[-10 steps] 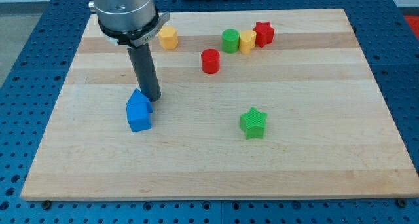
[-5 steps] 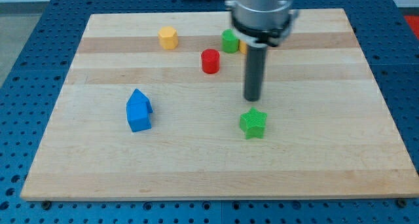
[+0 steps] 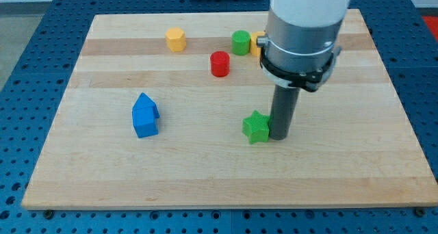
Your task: Push green star near blue blocks
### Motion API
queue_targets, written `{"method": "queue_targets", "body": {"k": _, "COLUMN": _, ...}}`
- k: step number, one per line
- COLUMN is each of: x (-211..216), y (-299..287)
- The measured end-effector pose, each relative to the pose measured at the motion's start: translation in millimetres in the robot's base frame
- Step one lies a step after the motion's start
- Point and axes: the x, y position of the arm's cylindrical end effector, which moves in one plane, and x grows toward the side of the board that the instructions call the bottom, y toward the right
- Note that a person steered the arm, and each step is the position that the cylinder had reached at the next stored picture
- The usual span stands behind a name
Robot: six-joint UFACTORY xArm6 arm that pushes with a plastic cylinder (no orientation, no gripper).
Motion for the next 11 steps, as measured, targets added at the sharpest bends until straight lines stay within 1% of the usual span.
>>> {"method": "queue_targets", "body": {"k": 6, "x": -8, "y": -132}}
{"method": "queue_targets", "body": {"k": 7, "x": -8, "y": -115}}
{"method": "queue_targets", "body": {"k": 8, "x": -26, "y": -95}}
{"method": "queue_targets", "body": {"k": 9, "x": -49, "y": -98}}
{"method": "queue_targets", "body": {"k": 11, "x": -40, "y": -130}}
